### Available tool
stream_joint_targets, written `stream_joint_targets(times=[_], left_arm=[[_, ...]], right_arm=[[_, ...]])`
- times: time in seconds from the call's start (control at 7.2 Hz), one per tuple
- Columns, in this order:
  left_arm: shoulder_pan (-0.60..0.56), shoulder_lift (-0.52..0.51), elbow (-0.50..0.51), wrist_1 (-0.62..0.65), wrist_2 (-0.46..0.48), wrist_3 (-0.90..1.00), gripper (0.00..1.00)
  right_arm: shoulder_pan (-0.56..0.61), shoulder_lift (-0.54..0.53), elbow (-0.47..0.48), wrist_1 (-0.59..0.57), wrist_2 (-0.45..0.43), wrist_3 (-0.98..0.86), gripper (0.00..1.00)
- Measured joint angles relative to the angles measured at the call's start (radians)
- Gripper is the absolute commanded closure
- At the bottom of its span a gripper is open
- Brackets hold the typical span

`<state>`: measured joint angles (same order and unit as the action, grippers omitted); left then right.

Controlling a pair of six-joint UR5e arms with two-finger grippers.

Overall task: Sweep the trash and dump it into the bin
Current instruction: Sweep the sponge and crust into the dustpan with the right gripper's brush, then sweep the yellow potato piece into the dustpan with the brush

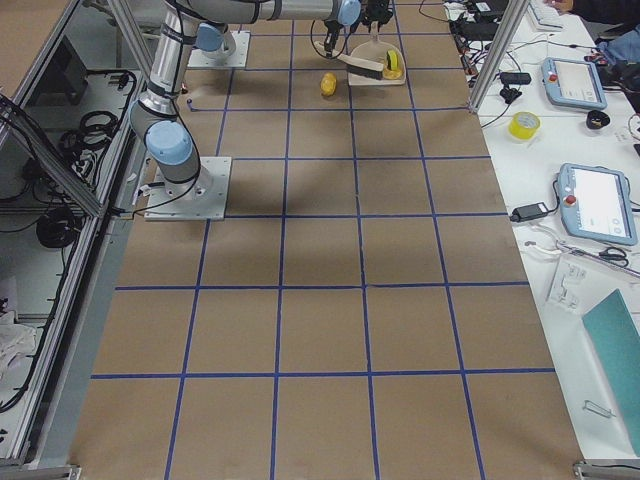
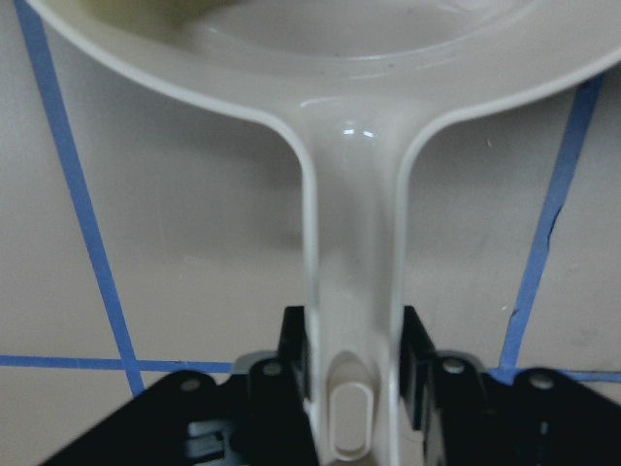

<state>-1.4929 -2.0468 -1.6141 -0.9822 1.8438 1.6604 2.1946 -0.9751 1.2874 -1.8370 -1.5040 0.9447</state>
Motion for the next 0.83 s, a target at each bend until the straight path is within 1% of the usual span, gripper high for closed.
stream_joint_targets(times=[0.14, 0.28, 0.42, 0.56, 0.83], left_arm=[[0.014, 0.015, -0.011, -0.004, 0.004, 0.042, 1.0], [0.04, 0.039, -0.044, -0.011, 0.003, 0.066, 1.0], [0.062, 0.072, -0.097, -0.011, 0.001, 0.078, 1.0], [0.075, 0.114, -0.16, -0.006, 0.003, 0.077, 1.0], [0.082, 0.203, -0.266, -0.005, 0.006, 0.059, 1.0]], right_arm=[[-0.041, -0.039, 0.002, 0.066, -0.018, -0.069, 1.0], [-0.089, -0.088, 0.007, 0.143, -0.025, -0.151, 1.0], [-0.135, -0.138, 0.022, 0.21, -0.029, -0.229, 1.0], [-0.169, -0.187, 0.058, 0.248, -0.03, -0.287, 1.0], [-0.194, -0.272, 0.187, 0.249, -0.031, -0.322, 1.0]])
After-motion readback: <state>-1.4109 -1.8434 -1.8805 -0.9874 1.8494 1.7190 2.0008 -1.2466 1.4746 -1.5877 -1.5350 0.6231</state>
